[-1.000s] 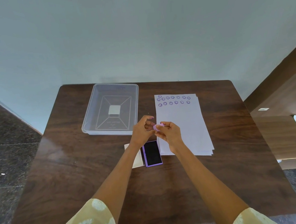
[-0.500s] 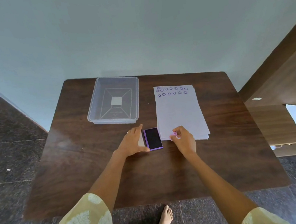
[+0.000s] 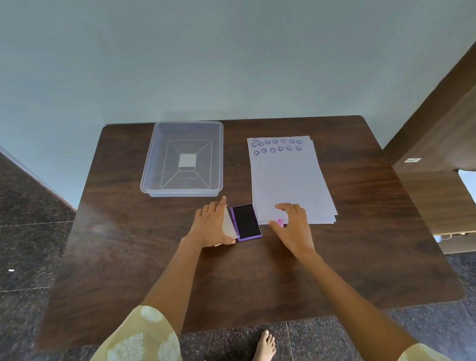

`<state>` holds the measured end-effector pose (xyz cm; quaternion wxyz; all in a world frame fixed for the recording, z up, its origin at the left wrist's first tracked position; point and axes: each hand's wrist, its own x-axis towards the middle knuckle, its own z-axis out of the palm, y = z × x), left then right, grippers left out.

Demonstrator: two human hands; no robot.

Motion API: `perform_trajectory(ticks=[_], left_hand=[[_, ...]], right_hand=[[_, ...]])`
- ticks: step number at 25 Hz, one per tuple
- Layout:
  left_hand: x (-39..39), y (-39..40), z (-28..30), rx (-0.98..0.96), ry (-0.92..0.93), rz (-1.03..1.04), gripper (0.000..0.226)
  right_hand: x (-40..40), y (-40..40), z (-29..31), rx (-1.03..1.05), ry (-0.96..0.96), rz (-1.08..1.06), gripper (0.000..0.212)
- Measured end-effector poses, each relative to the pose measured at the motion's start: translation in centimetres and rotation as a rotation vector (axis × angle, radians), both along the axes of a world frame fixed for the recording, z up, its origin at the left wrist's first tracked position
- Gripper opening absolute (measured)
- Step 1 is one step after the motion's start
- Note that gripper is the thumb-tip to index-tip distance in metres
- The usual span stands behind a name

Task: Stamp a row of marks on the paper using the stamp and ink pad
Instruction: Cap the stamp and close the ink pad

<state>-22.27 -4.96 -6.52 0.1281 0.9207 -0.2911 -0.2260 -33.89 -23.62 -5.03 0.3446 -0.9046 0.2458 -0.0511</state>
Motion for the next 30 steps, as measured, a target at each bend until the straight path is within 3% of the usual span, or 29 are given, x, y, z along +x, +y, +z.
perform_trajectory(ticks=[3,8,12,15,18,21,24,26,30], left_hand=[[1.0,-0.7,1.0,-0.245,0.163,0.189,0.112],[2.3,-1.5,3.9,-0.706,0.724,0.345,0.097],[1.5,-2.3,4.5,-0.892,0.851,0.375,0.100],[1.0,-2.4,4.6,-0.905,0.883,0.366,0.127],[1.2,-1.9,4.4,-0.814,0.876,0.303,0.134],[1.6,-0.6,3.1,-0.559,0.803,0.229,0.122],[1.2,0.6,0.7,-0.088,0.383,-0.046,0.127],[0.3,0.8,-0.4,-0.039,0.182,-0.098,0.130],[-0.6,0.6,-1.6,-0.098,0.059,-0.070,0.126]], right_hand=[[1.5,0.3,1.4,0.165,-0.075,0.128,0.047],[4.5,1.9,4.1,0.571,0.150,0.389,0.089],[5.6,2.1,4.8,0.782,0.150,0.368,0.086],[6.1,1.7,4.7,0.806,0.148,0.323,0.080],[6.1,0.8,4.3,0.662,0.190,0.402,0.077],[6.4,-0.6,3.7,0.216,0.297,0.565,0.095],[6.5,-1.3,2.8,-0.235,0.446,0.728,0.111],[6.3,-1.1,2.1,-0.344,0.488,0.770,0.114],[6.1,-0.4,0.8,-0.425,0.494,0.771,0.114]])
